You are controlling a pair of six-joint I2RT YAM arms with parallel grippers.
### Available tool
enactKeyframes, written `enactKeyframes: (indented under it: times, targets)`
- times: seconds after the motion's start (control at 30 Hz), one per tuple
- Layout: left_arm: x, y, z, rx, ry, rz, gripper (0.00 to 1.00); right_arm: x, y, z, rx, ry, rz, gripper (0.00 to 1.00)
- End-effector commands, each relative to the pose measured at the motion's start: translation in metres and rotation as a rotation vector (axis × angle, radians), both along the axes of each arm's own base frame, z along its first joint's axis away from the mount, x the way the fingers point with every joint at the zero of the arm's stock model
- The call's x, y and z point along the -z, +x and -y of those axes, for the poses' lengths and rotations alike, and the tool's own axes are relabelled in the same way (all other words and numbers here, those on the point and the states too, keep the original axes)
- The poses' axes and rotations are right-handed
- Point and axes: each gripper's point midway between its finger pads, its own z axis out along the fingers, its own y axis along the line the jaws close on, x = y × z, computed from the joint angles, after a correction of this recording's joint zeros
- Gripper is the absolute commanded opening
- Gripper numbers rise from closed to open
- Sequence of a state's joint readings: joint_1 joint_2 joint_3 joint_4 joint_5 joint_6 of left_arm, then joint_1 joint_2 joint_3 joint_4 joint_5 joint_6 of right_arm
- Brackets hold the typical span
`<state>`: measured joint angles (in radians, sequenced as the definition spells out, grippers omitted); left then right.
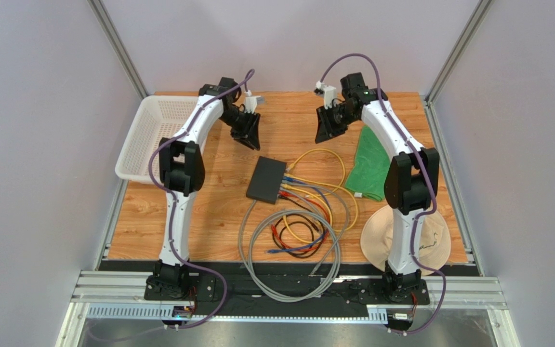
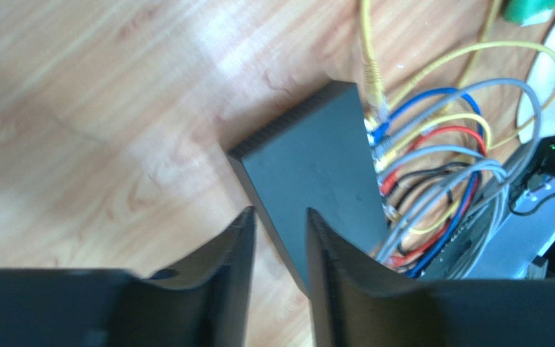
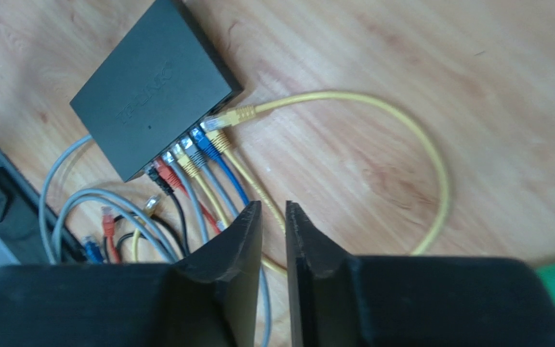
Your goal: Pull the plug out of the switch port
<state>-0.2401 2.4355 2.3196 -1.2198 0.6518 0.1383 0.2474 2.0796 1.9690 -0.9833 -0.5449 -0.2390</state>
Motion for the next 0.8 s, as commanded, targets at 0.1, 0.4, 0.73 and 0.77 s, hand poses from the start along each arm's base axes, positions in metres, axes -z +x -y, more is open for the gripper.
enactKeyframes:
  times: [0.1,0.4,0.73,0.77]
  targets:
    - [-0.035,-0.041,-0.001,-0.003,-0.076,-0.064,0.07,0.071,-0.016,-0.035,0.006,0.027,-0.23,0.04]
    - [0.0,-0.06,0.02,0.026,-0.081,-0.179,0.01,0.116,0.022,0.008,0.241,-0.185,-0.194,0.0]
    - [0.024,-0.054,0.023,0.024,-0.037,-0.208,0.01,0.124,0.046,0.122,0.485,-0.479,-0.084,0.0]
    - [0.027,-0.054,0.023,0.022,-0.033,-0.214,0.01,0.126,0.044,0.128,0.508,-0.507,-0.083,0.0]
